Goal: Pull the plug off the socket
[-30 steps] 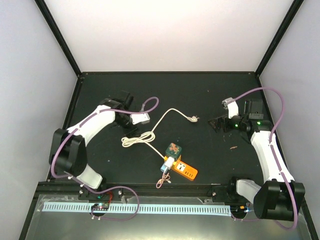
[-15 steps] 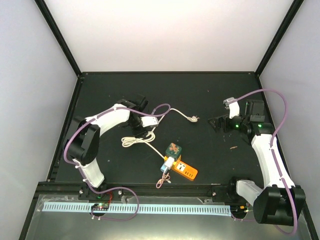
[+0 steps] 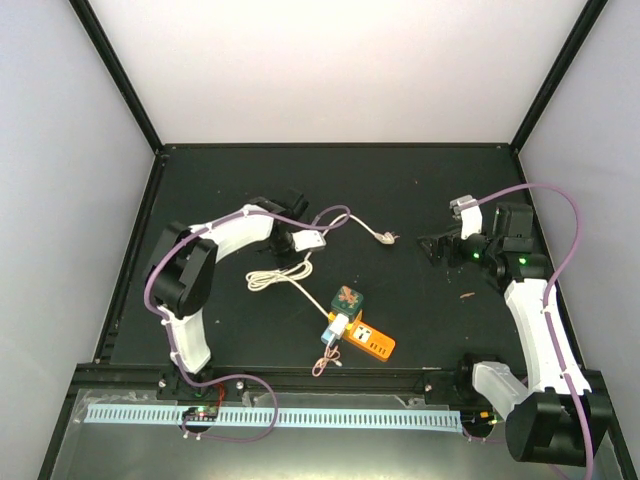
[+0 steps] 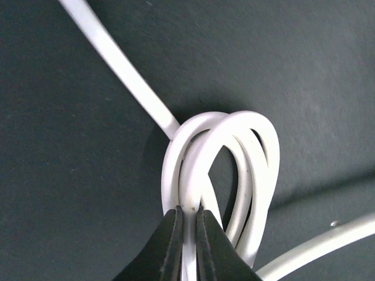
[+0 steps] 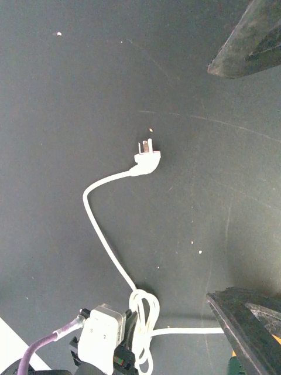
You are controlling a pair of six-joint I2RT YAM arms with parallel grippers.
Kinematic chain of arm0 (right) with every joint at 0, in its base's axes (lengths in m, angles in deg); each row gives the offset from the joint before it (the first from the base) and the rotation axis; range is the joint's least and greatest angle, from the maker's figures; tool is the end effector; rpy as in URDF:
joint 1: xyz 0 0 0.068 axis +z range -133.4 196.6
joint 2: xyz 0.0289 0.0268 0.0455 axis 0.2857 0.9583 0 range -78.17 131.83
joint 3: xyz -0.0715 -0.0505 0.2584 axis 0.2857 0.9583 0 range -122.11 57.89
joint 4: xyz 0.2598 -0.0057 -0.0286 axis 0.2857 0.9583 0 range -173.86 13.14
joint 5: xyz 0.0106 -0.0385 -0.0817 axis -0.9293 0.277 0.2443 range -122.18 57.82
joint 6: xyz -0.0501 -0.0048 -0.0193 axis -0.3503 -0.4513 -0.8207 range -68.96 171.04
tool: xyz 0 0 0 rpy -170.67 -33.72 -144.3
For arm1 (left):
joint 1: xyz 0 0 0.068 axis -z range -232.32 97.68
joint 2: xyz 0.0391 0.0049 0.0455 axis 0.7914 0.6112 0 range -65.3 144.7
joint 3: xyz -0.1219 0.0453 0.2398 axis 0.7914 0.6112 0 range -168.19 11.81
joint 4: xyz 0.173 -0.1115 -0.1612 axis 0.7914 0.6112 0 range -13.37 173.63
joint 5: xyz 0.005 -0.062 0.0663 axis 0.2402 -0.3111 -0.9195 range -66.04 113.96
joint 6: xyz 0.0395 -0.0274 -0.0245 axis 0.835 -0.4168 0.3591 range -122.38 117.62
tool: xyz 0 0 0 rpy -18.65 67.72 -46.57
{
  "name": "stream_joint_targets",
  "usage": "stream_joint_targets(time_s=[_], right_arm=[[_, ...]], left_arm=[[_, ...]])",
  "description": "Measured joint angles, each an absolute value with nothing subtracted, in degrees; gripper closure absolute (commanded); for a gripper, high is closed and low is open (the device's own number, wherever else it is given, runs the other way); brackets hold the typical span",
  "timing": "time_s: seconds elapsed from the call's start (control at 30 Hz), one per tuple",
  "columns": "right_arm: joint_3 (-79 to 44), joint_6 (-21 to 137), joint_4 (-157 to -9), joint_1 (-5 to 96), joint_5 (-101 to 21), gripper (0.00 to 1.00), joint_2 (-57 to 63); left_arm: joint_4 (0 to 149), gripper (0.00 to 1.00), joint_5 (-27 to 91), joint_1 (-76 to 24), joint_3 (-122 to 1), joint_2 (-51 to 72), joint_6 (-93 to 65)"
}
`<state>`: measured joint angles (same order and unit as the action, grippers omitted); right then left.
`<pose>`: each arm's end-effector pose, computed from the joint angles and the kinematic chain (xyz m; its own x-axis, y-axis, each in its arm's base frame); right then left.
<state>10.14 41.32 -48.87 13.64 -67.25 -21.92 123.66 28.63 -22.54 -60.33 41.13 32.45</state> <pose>0.2001 0.0101 0.2852 -0.6143 -0.1065 -0.7818 -0.4846 0.8329 0.2673 0.3000 -0.1750 0.1700 -0.4154 0.8936 -0.1700 0.9052 0.4246 0.0201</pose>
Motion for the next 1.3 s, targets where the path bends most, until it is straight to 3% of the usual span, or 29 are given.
stream_joint_targets(time_s=[1.3], right_arm=[[10.1,42.0,-49.0,13.6,-67.4,0.00,-19.7]], left_arm=[[126.4,0.98,30.6,-22.8,-106.8,69.7,27.0]])
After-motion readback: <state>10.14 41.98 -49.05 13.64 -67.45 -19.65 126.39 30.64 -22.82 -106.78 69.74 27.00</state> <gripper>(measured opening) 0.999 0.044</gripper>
